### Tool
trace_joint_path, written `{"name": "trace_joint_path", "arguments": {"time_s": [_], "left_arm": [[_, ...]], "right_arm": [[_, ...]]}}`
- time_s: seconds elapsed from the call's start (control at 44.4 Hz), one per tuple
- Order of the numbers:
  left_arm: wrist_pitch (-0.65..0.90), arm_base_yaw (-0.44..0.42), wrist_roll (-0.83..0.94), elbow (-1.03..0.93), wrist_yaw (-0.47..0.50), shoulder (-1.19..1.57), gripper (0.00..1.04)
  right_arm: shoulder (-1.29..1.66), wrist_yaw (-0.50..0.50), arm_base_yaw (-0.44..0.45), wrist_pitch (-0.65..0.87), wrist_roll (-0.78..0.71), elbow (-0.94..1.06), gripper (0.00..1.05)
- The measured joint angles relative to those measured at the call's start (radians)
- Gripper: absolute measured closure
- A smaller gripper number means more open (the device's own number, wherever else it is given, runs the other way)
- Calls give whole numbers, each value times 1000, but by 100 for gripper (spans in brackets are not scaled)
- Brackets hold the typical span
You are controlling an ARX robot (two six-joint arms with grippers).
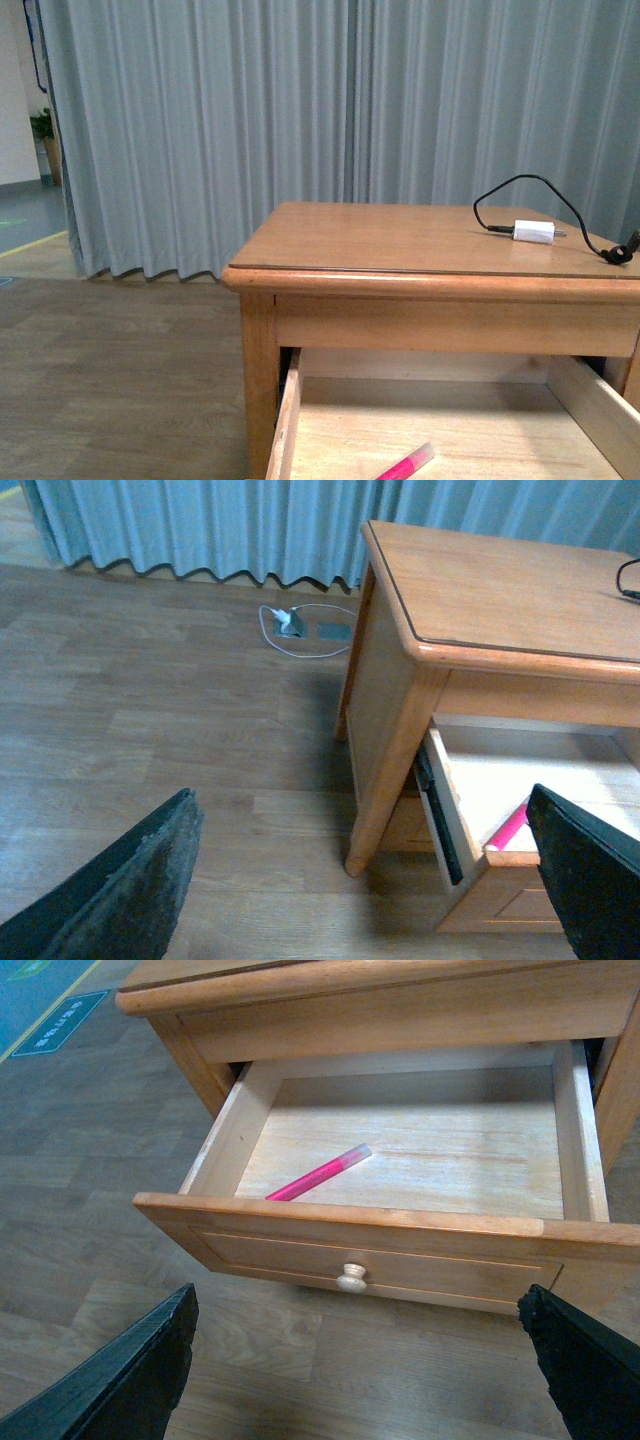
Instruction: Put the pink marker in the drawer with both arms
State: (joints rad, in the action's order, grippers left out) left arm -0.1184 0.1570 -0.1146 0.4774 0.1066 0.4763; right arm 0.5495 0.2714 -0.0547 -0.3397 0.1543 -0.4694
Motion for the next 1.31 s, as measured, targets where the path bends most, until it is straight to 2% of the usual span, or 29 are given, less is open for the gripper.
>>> {"name": "trace_joint_path", "arguments": {"time_s": [0.068, 0.135, 0.18, 0.27, 0.36, 0.496, 0.834, 0.924, 1.307], "left_arm": [[97, 0, 41, -47, 32, -22, 17], [177, -21, 79, -128, 20, -70, 33], [186, -31, 86, -152, 14, -88, 40], [196, -111, 95, -200, -88, -119, 54], [206, -148, 100, -242, -99, -143, 68], [222, -153, 105, -310, -105, -197, 101], [224, -154, 108, -380, -106, -269, 101], [118, -154, 108, -396, -107, -373, 101], [112, -154, 109, -454, -108, -465, 101]], "right_arm": [[0, 0, 0, 0, 0, 0, 8], [0, 0, 0, 0, 0, 0, 8], [0, 0, 0, 0, 0, 0, 8], [0, 0, 0, 0, 0, 0, 8], [0, 0, 0, 0, 0, 0, 8], [0, 0, 0, 0, 0, 0, 8], [0, 0, 0, 0, 0, 0, 8], [0, 0, 0, 0, 0, 0, 8], [0, 0, 0, 0, 0, 0, 8]]}}
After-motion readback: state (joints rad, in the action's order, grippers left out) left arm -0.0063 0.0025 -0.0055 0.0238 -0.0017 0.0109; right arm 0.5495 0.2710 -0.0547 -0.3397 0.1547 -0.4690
